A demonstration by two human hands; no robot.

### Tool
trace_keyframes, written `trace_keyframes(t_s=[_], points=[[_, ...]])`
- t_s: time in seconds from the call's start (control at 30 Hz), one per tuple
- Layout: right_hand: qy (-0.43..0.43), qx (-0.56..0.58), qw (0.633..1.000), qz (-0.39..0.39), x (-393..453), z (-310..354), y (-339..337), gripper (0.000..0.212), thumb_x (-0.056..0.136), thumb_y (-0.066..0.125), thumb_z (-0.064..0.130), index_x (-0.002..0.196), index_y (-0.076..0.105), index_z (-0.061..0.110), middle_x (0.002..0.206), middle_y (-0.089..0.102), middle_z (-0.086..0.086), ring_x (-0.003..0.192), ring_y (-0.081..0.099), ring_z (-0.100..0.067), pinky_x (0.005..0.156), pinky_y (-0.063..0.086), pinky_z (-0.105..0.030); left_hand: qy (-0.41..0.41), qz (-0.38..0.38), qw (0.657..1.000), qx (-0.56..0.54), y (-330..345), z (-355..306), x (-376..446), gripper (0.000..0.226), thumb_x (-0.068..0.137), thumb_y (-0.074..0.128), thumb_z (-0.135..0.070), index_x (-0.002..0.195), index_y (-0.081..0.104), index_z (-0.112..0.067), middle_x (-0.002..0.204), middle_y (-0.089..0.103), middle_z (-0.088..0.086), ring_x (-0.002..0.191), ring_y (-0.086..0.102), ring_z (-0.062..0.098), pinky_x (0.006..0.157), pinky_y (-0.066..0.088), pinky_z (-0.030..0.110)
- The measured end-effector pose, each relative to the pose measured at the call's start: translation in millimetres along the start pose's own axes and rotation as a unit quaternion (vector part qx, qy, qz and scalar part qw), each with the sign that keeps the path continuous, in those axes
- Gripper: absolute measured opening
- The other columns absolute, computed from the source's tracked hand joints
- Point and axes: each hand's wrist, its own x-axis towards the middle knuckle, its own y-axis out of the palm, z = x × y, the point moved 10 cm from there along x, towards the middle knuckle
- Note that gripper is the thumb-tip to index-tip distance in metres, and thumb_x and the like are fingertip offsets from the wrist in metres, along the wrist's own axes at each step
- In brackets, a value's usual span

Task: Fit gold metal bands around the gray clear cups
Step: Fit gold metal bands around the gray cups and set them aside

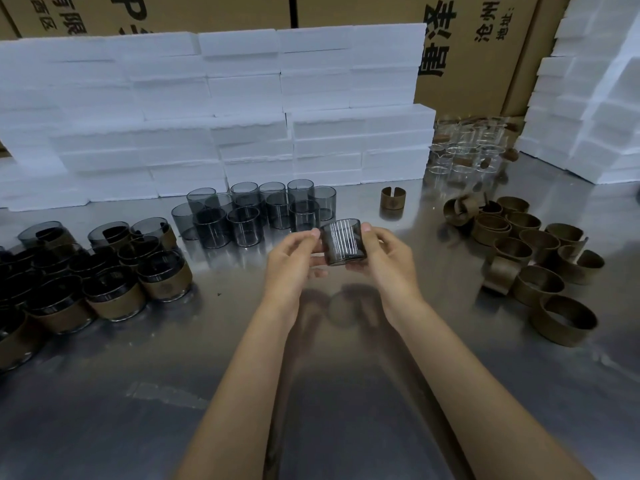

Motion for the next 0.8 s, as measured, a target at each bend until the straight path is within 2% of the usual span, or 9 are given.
trace_keyframes(t_s=[0.13,0.3,0.33,0.4,0.47,0.53,0.63,0.7,0.8], points=[[-0.017,-0.036,0.999,0.035,-6.4,9.0,8.1,0.035,0.093,0.071,0.041,0.114,0.068,0.013,0.104,0.074,-0.005,0.087,0.069,-0.009,0.071,0.059,-0.024,0.003,0.028,0.999,0.036,14.3,0.1,-7.2,0.044,0.091,0.07,-0.05,0.113,0.074,-0.012,0.116,0.075,0.008,0.109,0.071,0.023,0.08,0.058,0.035],[0.066,-0.035,0.99,0.119,-14.6,-1.3,23.8,0.053,0.086,0.065,0.067,0.122,0.067,0.028,0.113,0.075,0.002,0.104,0.072,-0.013,0.094,0.058,-0.04,0.002,0.101,0.993,0.064,31.5,-0.5,-13.5,0.052,0.087,0.063,-0.066,0.116,0.077,-0.024,0.114,0.077,-0.002,0.116,0.069,0.023,0.098,0.052,0.04],[0.09,-0.015,0.984,0.151,-17.0,-4.5,29.3,0.059,0.086,0.063,0.07,0.123,0.068,0.025,0.114,0.076,-0.001,0.107,0.072,-0.019,0.098,0.056,-0.046,0.004,0.106,0.992,0.065,32.9,-1.1,-14.1,0.053,0.087,0.063,-0.067,0.117,0.077,-0.026,0.115,0.077,-0.002,0.114,0.07,0.022,0.099,0.055,0.04],[0.103,0.008,0.975,0.199,-20.0,-5.5,36.6,0.067,0.086,0.06,0.073,0.125,0.069,0.019,0.114,0.076,-0.008,0.108,0.073,-0.026,0.101,0.054,-0.052,0.011,0.118,0.991,0.064,36.1,-2.9,-15.6,0.05,0.09,0.062,-0.068,0.118,0.077,-0.03,0.115,0.077,-0.002,0.106,0.073,0.019,0.087,0.06,0.033],[0.098,0.008,0.975,0.201,-19.4,-4.7,36.8,0.07,0.086,0.059,0.075,0.122,0.071,0.016,0.111,0.077,-0.01,0.104,0.074,-0.027,0.1,0.055,-0.052,0.026,0.105,0.989,0.097,33.9,-5.4,-15.1,0.051,0.089,0.058,-0.072,0.12,0.075,-0.034,0.124,0.073,-0.006,0.119,0.067,0.013,0.101,0.053,0.033],[0.09,0.003,0.979,0.181,-17.7,-4.0,34.5,0.068,0.086,0.056,0.077,0.116,0.074,0.019,0.104,0.079,-0.01,0.097,0.077,-0.025,0.096,0.058,-0.047,0.037,0.08,0.987,0.136,26.8,-5.8,-12.7,0.067,0.081,0.055,-0.081,0.129,0.068,-0.037,0.141,0.06,-0.011,0.138,0.048,0.007,0.118,0.036,0.04],[0.075,0.007,0.984,0.161,-16.4,1.6,33.4,0.063,0.094,0.045,0.073,0.106,0.076,0.019,0.093,0.079,-0.011,0.087,0.078,-0.025,0.075,0.062,-0.033,0.036,0.077,0.984,0.157,26.4,-4.8,-12.4,0.074,0.081,0.049,-0.085,0.139,0.059,-0.041,0.154,0.047,-0.014,0.148,0.032,0.006,0.124,0.027,0.045],[0.089,0.029,0.986,0.138,-14.0,1.4,30.3,0.064,0.1,0.041,0.066,0.103,0.074,0.012,0.088,0.079,-0.014,0.081,0.078,-0.026,0.065,0.061,-0.029,0.024,0.087,0.983,0.16,28.0,-2.1,-12.1,0.069,0.085,0.046,-0.084,0.139,0.059,-0.043,0.151,0.051,-0.015,0.146,0.036,0.005,0.123,0.027,0.046],[0.106,0.064,0.986,0.109,-12.4,-0.5,25.4,0.06,0.104,0.041,0.056,0.1,0.071,0.005,0.085,0.078,-0.018,0.078,0.078,-0.03,0.065,0.063,-0.033,0.007,0.124,0.98,0.157,33.0,0.4,-13.2,0.059,0.092,0.042,-0.077,0.124,0.071,-0.037,0.121,0.074,-0.014,0.121,0.064,0.005,0.116,0.041,0.039]])
